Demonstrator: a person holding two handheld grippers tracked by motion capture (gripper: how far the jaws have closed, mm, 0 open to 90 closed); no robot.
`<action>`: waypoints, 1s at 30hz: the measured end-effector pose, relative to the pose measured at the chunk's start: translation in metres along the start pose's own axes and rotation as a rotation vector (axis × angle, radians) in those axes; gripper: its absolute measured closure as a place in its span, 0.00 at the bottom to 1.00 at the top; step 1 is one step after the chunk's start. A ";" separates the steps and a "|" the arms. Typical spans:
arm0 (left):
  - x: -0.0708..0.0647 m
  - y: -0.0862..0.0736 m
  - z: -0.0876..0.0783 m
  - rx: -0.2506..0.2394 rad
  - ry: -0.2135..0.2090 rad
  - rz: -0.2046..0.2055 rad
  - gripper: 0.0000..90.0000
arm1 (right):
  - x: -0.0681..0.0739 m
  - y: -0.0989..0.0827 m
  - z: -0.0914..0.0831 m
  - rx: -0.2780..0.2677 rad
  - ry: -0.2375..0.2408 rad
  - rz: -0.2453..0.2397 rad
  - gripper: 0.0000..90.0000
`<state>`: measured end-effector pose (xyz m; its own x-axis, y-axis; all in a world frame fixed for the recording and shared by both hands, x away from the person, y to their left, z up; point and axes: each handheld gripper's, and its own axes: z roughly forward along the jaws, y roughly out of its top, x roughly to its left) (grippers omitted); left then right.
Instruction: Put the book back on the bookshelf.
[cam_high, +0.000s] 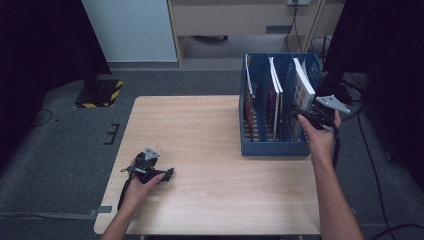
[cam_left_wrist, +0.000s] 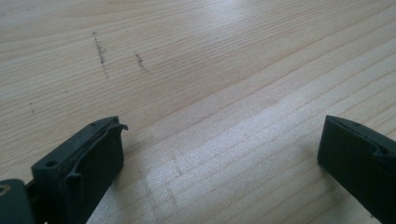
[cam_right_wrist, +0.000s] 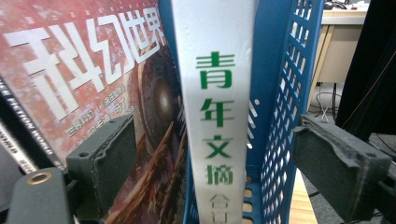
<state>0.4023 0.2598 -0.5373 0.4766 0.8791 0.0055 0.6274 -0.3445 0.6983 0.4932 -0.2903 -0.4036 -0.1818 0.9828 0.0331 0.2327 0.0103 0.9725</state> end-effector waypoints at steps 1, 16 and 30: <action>0.000 0.000 0.000 0.000 0.000 0.000 0.00 | 0.000 -0.001 -0.001 0.000 0.003 0.003 0.18; 0.000 0.000 0.000 -0.002 -0.001 0.001 0.00 | -0.005 -0.005 -0.006 0.006 -0.016 -0.030 0.46; -0.001 0.000 0.000 -0.001 0.000 0.001 0.00 | 0.008 -0.008 -0.005 0.018 -0.004 -0.070 0.69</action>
<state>0.4016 0.2592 -0.5373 0.4771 0.8788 0.0056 0.6264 -0.3446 0.6992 0.4849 -0.2840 -0.4096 -0.1945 0.9802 -0.0360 0.2365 0.0825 0.9681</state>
